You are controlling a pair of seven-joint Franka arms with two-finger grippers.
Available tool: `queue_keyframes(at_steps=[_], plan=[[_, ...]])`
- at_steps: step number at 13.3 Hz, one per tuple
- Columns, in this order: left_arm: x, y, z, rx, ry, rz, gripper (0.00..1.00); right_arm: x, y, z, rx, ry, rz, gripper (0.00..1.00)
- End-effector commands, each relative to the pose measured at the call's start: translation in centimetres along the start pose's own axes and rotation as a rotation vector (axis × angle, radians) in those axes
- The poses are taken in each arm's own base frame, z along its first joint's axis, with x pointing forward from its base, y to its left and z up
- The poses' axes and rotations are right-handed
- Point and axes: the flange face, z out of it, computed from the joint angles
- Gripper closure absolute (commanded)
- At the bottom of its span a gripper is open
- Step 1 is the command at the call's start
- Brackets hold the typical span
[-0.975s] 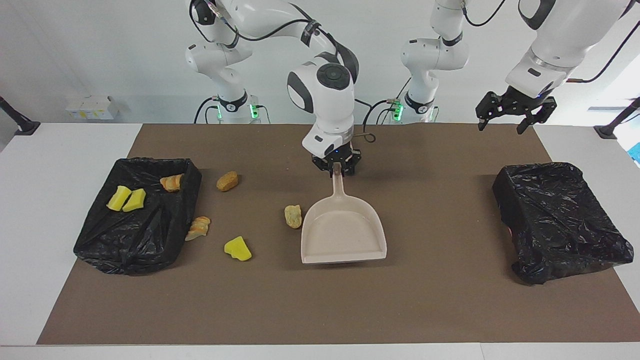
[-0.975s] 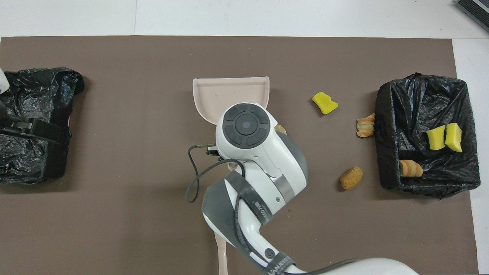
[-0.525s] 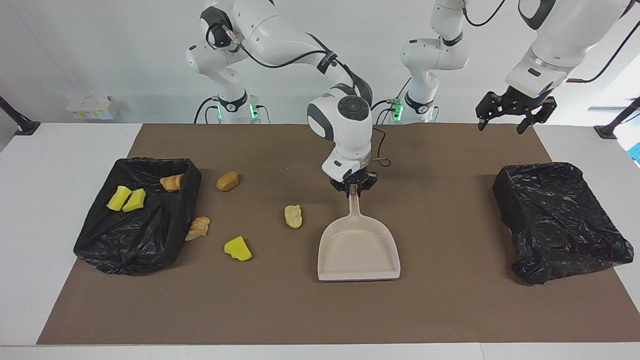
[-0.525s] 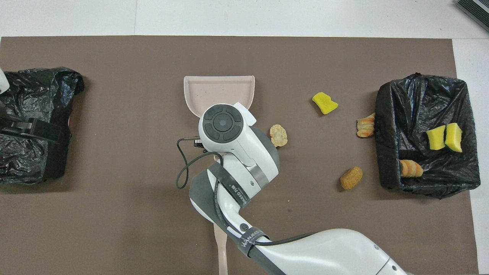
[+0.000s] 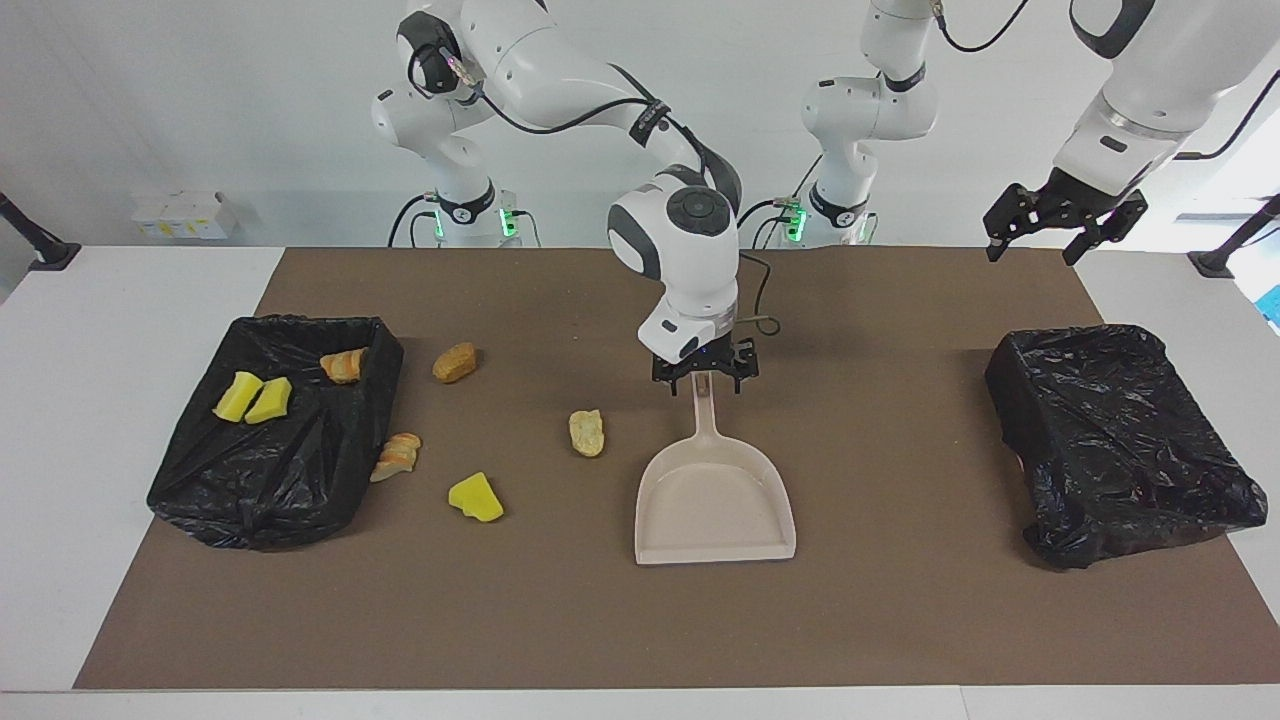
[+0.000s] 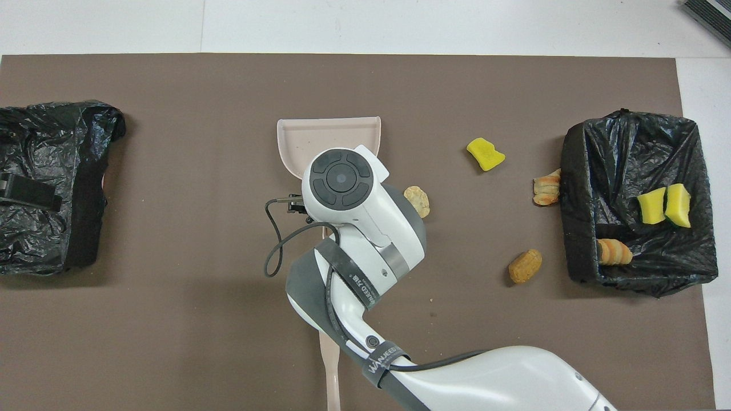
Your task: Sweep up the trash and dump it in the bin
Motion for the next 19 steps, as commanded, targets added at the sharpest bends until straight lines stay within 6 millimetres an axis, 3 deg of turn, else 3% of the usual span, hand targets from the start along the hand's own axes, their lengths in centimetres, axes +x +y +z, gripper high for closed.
queue_keyframes(at_steps=[1,4,8,12,16,19], plan=[[-0.5,0.6,-0.4,0.004,0.015,0.020,0.00,-2.5,0.6,-4.3,-0.024,-0.011,0.008,0.00],[0.0,2.0,-0.4,0.005,0.055,0.031,0.00,-8.9,0.2,-6.4,-0.071,-0.050,-0.042,0.00],[1.3,3.7,1.6,-0.014,0.063,0.057,0.00,-16.8,-0.3,-6.3,-0.107,-0.066,-0.057,0.00],[2.6,8.5,5.2,-0.017,0.088,0.031,0.00,-21.6,-0.5,-5.9,-0.099,-0.048,-0.034,0.00],[4.8,14.2,8.9,-0.017,0.109,0.076,0.00,-27.2,0.2,-2.8,-0.094,-0.038,-0.021,0.00],[6.7,18.3,12.5,-0.014,0.117,0.128,0.00,-31.1,-0.1,1.6,-0.061,-0.019,0.026,0.00]])
